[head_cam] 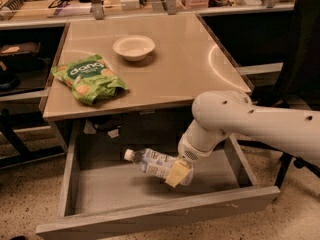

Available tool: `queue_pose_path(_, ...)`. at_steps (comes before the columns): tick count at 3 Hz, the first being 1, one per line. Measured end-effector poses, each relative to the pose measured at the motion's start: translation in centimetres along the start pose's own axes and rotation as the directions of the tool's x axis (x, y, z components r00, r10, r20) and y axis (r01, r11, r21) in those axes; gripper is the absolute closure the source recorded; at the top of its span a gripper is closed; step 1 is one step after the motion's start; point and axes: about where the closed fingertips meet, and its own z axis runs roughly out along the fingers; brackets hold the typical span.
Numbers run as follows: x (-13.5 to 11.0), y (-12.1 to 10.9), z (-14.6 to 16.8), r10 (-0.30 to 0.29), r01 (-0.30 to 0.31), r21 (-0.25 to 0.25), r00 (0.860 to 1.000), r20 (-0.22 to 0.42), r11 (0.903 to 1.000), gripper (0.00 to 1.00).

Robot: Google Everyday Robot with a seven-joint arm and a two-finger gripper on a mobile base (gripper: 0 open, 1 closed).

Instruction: Place blue plastic bottle into top drawer

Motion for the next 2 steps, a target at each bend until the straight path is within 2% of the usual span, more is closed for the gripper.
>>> queue_pose_path(2,0.3,-0.2,5.6,0.072,-0.073,-0.082,0.997,-0.008,0.994,1.0)
